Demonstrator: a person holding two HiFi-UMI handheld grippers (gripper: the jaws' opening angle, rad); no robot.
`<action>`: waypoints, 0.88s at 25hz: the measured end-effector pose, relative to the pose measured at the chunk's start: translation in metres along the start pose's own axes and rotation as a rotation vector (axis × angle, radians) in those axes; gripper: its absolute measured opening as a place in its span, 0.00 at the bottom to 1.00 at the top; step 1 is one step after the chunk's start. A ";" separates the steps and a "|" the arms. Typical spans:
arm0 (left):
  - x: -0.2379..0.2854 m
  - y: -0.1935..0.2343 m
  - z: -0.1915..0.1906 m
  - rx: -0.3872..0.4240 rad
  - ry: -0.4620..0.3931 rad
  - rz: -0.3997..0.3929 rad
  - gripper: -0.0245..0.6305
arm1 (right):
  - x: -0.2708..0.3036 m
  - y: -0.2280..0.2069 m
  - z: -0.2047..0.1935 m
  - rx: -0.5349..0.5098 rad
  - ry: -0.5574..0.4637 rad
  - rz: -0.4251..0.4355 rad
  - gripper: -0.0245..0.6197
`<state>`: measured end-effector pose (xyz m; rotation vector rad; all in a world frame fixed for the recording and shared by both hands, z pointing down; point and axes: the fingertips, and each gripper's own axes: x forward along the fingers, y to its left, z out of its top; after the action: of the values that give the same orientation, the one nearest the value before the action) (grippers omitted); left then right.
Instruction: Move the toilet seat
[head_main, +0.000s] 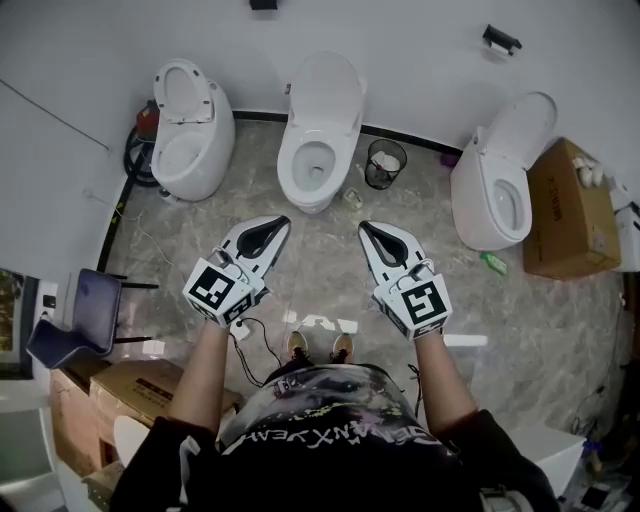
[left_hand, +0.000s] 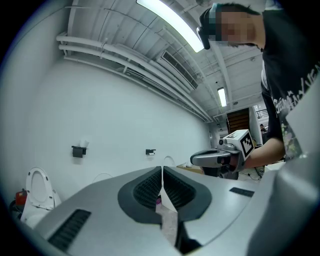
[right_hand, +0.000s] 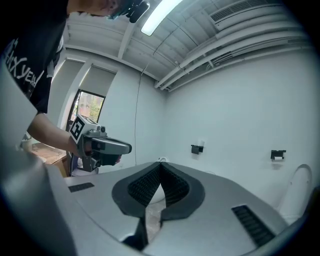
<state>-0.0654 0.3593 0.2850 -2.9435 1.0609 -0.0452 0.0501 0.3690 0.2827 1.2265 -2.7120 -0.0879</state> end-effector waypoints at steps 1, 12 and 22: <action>0.001 0.000 0.000 -0.002 -0.002 -0.002 0.08 | 0.001 0.000 -0.001 0.006 0.012 -0.002 0.04; 0.007 0.008 -0.006 0.000 0.015 0.009 0.08 | 0.007 -0.010 -0.004 0.022 0.009 -0.006 0.05; 0.009 0.018 -0.010 -0.009 0.020 0.030 0.09 | 0.011 -0.015 -0.005 0.025 -0.005 0.013 0.11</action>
<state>-0.0701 0.3397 0.2944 -2.9408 1.1109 -0.0695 0.0546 0.3507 0.2877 1.2171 -2.7335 -0.0554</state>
